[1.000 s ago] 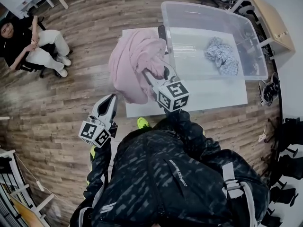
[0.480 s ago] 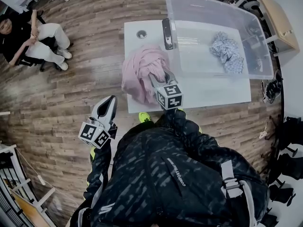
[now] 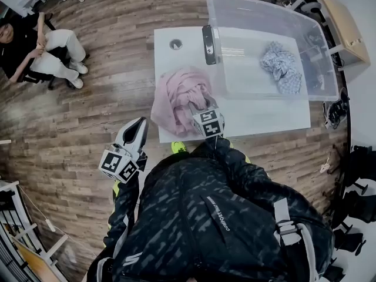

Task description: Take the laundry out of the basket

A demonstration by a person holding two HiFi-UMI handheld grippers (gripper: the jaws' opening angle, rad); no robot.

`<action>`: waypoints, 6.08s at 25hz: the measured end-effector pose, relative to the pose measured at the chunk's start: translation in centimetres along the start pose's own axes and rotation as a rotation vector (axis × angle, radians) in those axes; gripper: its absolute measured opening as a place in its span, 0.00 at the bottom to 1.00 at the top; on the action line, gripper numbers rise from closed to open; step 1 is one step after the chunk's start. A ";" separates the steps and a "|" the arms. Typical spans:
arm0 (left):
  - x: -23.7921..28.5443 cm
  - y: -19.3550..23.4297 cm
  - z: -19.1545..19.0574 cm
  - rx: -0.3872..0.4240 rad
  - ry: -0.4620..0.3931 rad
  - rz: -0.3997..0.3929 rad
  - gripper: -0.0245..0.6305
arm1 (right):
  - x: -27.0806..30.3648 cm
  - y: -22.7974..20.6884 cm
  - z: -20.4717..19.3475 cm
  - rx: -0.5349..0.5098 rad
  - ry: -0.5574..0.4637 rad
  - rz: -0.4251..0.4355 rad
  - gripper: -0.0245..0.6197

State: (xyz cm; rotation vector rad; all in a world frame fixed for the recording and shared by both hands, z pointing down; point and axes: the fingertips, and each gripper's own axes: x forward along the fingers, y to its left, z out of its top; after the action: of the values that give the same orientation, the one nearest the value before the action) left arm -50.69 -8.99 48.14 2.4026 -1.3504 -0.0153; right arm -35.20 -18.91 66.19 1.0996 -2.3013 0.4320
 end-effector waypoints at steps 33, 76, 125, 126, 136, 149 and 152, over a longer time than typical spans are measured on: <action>5.4 -4.5 4.3 0.033 -0.088 -0.208 0.05 | -14.0 2.8 11.5 -0.293 -0.111 0.052 0.03; 29.9 -26.6 11.6 0.093 -0.125 -0.295 0.05 | -22.3 -25.8 17.3 -0.261 -0.270 0.281 0.04; 45.7 -23.8 6.2 0.102 -0.091 -0.247 0.05 | -4.5 -51.3 -6.1 -0.203 0.558 0.121 0.68; 45.7 -23.6 6.2 0.100 -0.095 -0.244 0.05 | -4.3 -51.5 -6.5 -0.205 0.569 0.116 0.72; 46.0 -23.2 5.8 0.104 -0.088 -0.236 0.05 | -2.2 -52.9 -9.5 -0.141 0.598 0.125 0.92; 45.5 -23.1 6.1 0.110 -0.095 -0.232 0.05 | -1.1 -52.1 -9.6 -0.127 0.606 0.120 0.94; 45.5 -23.1 6.3 0.113 -0.101 -0.229 0.05 | -1.0 -52.1 -9.4 -0.127 0.595 0.115 0.92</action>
State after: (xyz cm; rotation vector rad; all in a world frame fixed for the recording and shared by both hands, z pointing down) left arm -8.48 -37.87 42.58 2.6734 -1.1374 -0.1269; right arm 9.49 -45.56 75.76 0.6620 -1.8352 0.5610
